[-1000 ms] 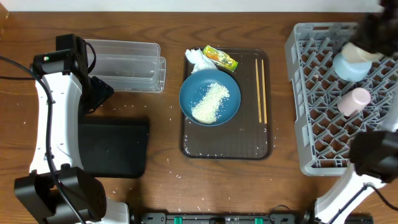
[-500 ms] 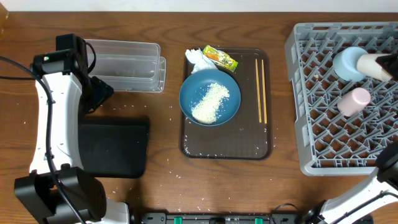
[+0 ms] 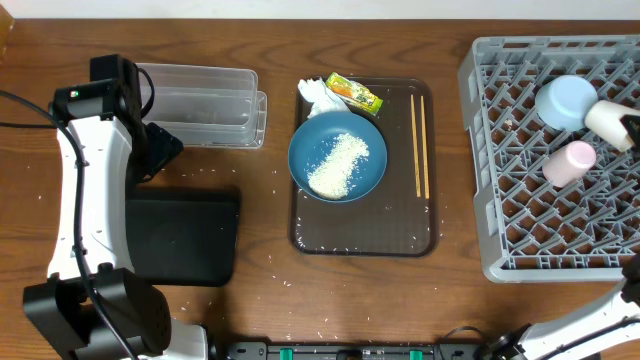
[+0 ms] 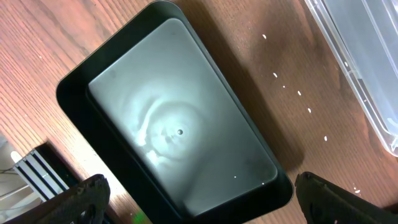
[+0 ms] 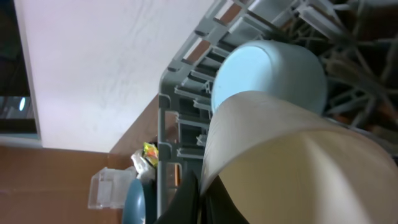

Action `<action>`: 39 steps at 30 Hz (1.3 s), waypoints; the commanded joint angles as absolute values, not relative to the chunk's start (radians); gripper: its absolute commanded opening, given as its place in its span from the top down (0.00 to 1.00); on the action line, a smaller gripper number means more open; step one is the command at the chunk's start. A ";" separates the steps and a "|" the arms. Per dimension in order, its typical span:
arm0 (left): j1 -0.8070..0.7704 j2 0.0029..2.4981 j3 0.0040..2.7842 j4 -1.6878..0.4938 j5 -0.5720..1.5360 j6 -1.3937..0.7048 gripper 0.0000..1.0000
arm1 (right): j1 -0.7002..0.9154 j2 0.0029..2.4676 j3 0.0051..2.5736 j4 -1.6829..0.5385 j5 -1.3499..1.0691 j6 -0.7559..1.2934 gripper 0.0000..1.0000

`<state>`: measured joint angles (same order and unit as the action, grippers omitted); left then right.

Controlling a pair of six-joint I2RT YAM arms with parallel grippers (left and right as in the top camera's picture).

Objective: Sort waste into correct bins and load items into the dishwasher rack
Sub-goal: 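Set the white cup in the rack and open the right gripper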

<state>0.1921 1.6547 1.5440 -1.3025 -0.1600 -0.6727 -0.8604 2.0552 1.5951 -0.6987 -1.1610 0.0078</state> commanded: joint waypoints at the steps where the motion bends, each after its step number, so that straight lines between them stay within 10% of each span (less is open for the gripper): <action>1: 0.196 1.638 1.542 -1.308 -0.168 -0.666 0.02 | -0.859 2.052 1.546 -0.651 -1.241 -0.009 0.99; 39: 0.196 1.638 1.542 -1.308 -0.168 -0.666 0.02 | -1.023 1.944 1.472 -0.838 -0.973 -0.008 0.82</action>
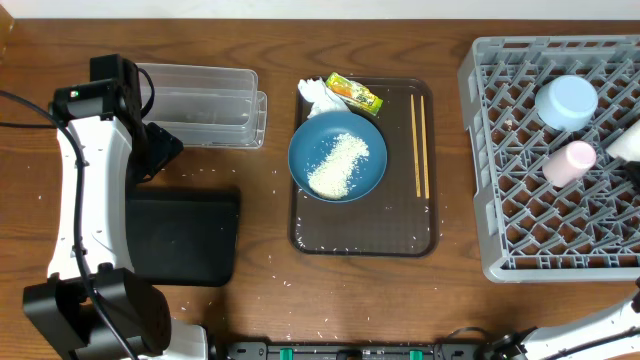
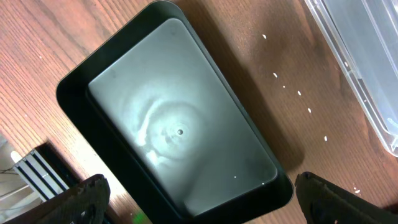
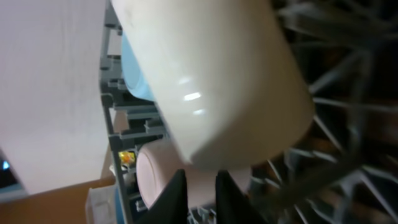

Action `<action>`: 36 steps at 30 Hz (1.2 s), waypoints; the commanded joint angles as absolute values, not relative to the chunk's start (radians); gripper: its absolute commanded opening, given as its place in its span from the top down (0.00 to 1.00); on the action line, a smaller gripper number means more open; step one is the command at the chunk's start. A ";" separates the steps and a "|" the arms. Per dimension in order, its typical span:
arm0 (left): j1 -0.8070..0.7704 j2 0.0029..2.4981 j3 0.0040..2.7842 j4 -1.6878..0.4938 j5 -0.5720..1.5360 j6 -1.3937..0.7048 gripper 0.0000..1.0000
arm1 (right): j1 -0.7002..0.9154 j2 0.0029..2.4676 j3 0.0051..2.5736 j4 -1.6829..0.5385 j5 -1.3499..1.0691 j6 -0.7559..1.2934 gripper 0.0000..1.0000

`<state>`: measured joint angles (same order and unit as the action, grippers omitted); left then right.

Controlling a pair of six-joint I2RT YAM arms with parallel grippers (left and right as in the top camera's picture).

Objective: Sort waste into correct bins and load items into the dishwasher rack
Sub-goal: 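Set the white cup in the rack and open the right gripper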

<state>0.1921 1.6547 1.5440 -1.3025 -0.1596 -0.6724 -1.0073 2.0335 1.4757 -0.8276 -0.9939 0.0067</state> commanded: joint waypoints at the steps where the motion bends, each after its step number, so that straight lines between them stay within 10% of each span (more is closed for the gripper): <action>1: 0.196 1.638 1.542 -1.308 -0.168 -0.666 0.02 | -1.027 1.919 1.472 -0.850 -0.963 -0.008 0.76; 13: 0.196 1.638 1.542 -1.308 -0.168 -0.666 0.02 | -0.971 1.648 1.472 -0.883 -0.908 0.023 0.70; 20: 0.196 1.638 1.542 -1.308 -0.168 -0.666 0.02 | -0.828 1.637 1.471 -0.740 -0.349 0.255 0.98; 36: 0.196 1.638 1.542 -1.308 -0.168 -0.666 0.02 | -0.636 1.886 1.471 -0.543 0.064 0.262 0.99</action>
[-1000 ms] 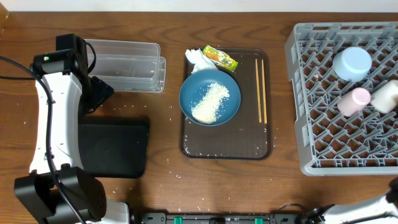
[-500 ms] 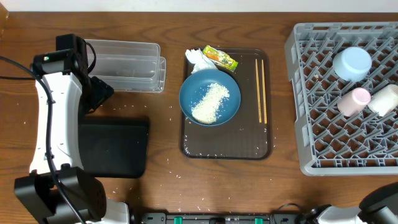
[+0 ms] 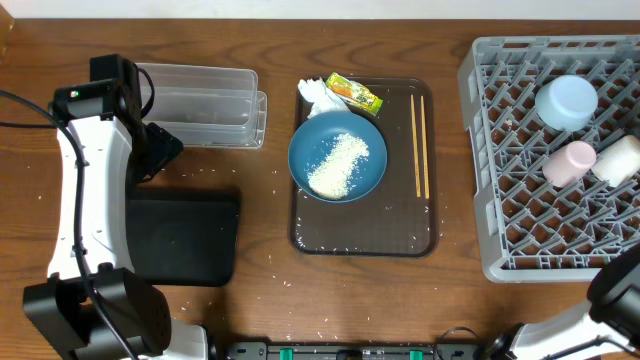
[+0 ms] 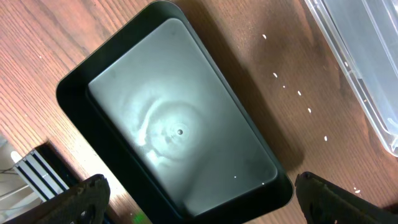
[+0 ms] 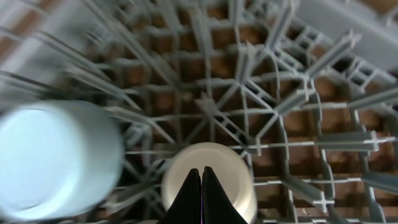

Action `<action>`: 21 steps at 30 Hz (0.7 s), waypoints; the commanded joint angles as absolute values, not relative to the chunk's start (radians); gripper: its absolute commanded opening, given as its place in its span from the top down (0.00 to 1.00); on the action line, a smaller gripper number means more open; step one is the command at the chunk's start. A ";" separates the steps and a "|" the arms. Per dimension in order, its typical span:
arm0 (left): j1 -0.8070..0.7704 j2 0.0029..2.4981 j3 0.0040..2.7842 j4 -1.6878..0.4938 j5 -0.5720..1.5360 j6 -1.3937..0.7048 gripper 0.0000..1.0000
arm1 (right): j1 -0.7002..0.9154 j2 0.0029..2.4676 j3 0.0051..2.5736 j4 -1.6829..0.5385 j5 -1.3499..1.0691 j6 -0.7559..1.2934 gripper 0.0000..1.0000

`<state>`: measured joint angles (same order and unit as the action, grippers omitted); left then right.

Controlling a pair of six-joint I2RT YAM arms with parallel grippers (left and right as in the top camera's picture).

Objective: Sort waste into correct bins and load items into the dishwasher rack
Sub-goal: 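Set the white cup in the rack and open the right gripper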

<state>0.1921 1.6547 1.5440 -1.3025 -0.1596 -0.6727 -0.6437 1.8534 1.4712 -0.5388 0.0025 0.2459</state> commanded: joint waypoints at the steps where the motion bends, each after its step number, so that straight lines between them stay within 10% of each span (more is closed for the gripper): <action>1: 0.196 1.638 1.542 -1.308 -0.168 -0.666 0.02 | -0.636 1.897 1.471 -0.552 0.063 0.262 0.99; 21: 0.196 1.638 1.542 -1.308 -0.168 -0.666 0.02 | -0.635 1.628 1.472 -0.800 -0.179 0.263 0.99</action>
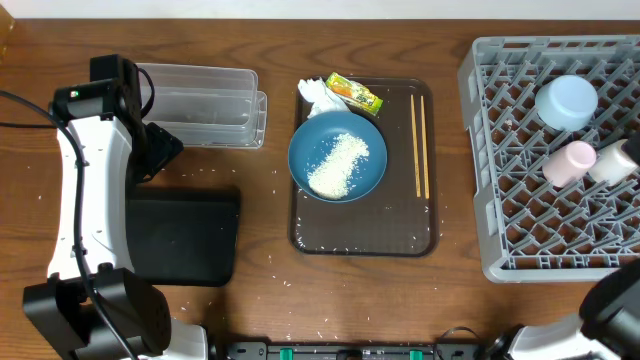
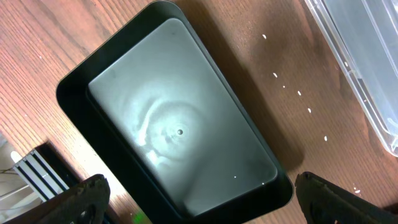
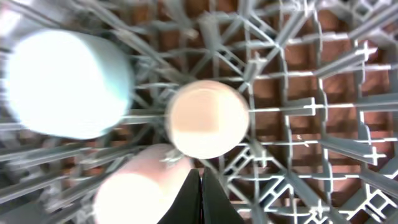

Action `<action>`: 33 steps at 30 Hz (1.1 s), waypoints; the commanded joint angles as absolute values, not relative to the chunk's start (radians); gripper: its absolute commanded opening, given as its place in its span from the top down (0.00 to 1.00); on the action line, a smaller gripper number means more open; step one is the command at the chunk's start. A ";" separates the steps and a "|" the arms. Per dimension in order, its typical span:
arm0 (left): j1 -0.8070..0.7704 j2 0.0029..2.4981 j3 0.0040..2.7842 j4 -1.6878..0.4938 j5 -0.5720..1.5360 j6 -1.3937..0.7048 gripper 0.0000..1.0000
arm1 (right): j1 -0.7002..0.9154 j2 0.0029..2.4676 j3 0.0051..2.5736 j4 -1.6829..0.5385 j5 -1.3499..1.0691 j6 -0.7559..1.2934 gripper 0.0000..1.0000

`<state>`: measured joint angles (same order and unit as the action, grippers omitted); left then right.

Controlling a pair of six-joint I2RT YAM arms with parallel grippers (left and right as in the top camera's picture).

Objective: Sort waste into correct bins and load items into the dishwasher rack
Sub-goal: 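Set the white cup in the rack and open the right gripper, then reach the right gripper down to the wooden chopsticks on the tray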

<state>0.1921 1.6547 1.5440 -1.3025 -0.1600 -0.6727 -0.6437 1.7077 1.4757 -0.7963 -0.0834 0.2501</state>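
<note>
The grey dishwasher rack (image 1: 520, 230) at the right holds a light blue cup (image 1: 567, 102), a pink cup (image 1: 567, 163) and a cream cup (image 1: 612, 163) at its right edge. The right wrist view looks down on the blue cup (image 3: 68, 84), cream cup (image 3: 208, 118) and pink cup (image 3: 137, 186). My right gripper (image 3: 200, 193) is shut on nothing above them. A blue plate (image 1: 337, 156) with rice, chopsticks (image 1: 420, 145), a green wrapper (image 1: 354, 94) and a white napkin (image 1: 318, 93) lie on the brown tray (image 1: 400, 235). My left gripper (image 2: 199, 205) hangs open over the black bin (image 2: 177, 130).
A clear plastic bin (image 1: 205, 105) stands at the back left, next to my left arm (image 1: 95, 190). The black bin (image 1: 180, 238) sits at the front left. Rice grains are scattered on the wood between the bins and the tray.
The right wrist camera has moved over the rack: it saw the cream cup with part of the blue one, and now sees all three cups. The left arm has not moved.
My right gripper held the cream cup above the rack beside the blue cup. Then the cup was at the rack's right edge near the pink cup. Then it stood in the rack, let go, with the gripper shut above it, as now.
</note>
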 commanded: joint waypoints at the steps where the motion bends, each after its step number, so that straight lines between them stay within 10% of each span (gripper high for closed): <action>1: 0.196 1.638 1.542 -1.308 -0.168 -0.666 0.02 | -0.635 1.608 1.472 -0.799 -0.204 0.271 0.99; 4: 0.196 1.638 1.542 -1.308 -0.168 -0.666 0.02 | -0.635 1.541 1.472 -0.789 -0.389 0.288 0.96; 7: 0.196 1.638 1.542 -1.308 -0.168 -0.666 0.02 | -0.635 1.480 1.472 -0.788 -0.659 0.294 0.64; 11: 0.196 1.638 1.542 -1.308 -0.168 -0.666 0.02 | -0.577 1.452 1.472 -0.735 -0.875 0.299 0.55; 21: 0.196 1.638 1.542 -1.308 -0.168 -0.666 0.02 | -0.102 1.533 1.472 -0.918 -0.209 0.228 0.59; 33: 0.196 1.638 1.542 -1.308 -0.168 -0.666 0.02 | 0.174 1.888 1.472 -0.743 -0.099 0.344 0.56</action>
<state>0.1921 1.6547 1.5440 -1.3025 -0.1596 -0.6727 0.1509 1.8225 1.4757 -0.7555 -0.1341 0.3035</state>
